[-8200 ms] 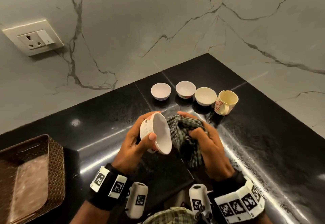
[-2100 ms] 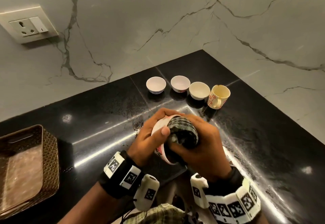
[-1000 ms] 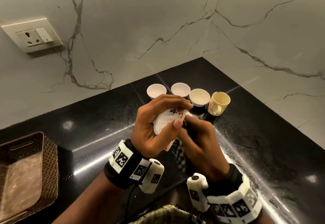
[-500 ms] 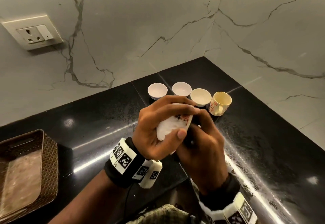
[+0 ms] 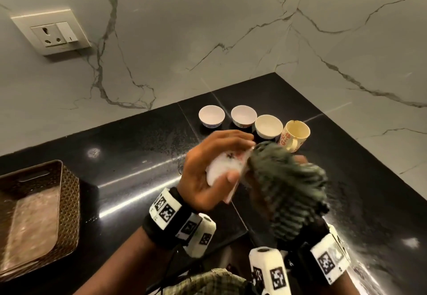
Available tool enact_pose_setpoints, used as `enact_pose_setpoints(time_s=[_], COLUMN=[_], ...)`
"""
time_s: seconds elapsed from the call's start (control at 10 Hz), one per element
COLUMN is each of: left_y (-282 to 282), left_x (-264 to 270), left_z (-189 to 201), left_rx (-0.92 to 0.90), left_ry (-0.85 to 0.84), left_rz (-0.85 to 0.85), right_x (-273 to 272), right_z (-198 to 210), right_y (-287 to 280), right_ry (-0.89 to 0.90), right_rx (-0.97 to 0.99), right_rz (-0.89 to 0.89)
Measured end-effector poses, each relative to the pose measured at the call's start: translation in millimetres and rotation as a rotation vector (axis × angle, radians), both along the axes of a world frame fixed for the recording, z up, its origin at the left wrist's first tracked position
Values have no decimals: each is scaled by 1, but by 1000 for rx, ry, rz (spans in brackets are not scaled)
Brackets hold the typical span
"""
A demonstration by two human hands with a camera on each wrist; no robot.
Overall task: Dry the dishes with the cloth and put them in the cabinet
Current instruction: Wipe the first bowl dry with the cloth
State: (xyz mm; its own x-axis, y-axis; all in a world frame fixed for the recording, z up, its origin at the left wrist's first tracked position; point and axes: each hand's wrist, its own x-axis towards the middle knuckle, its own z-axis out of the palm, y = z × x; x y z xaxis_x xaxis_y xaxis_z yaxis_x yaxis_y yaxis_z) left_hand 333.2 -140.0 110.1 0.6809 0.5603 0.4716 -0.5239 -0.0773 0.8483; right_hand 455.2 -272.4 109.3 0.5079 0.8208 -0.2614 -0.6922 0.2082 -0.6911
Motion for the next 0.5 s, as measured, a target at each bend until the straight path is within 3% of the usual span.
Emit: enact_pose_setpoints(time_s=[0.1, 0.2, 0.3, 0.4, 0.5], left_y=[15, 23, 21, 19, 29], left_x=[1, 2, 9, 10, 1], left_z=[-16, -19, -11, -2, -9], left_rx=[-225, -387, -530, -588, -622], left_ry=[156, 313, 389, 522, 566], left_rz=[30, 15, -66, -191, -167], right_x=[10, 3, -26, -34, -24], right_z=[-28, -25, -13, -8, -6], right_y=[-10, -1, 21, 32, 27], right_ry=[258, 211, 202, 201, 155], right_rx=[319, 142, 48, -34, 47], right_rz=[-14, -112, -30, -104, -242])
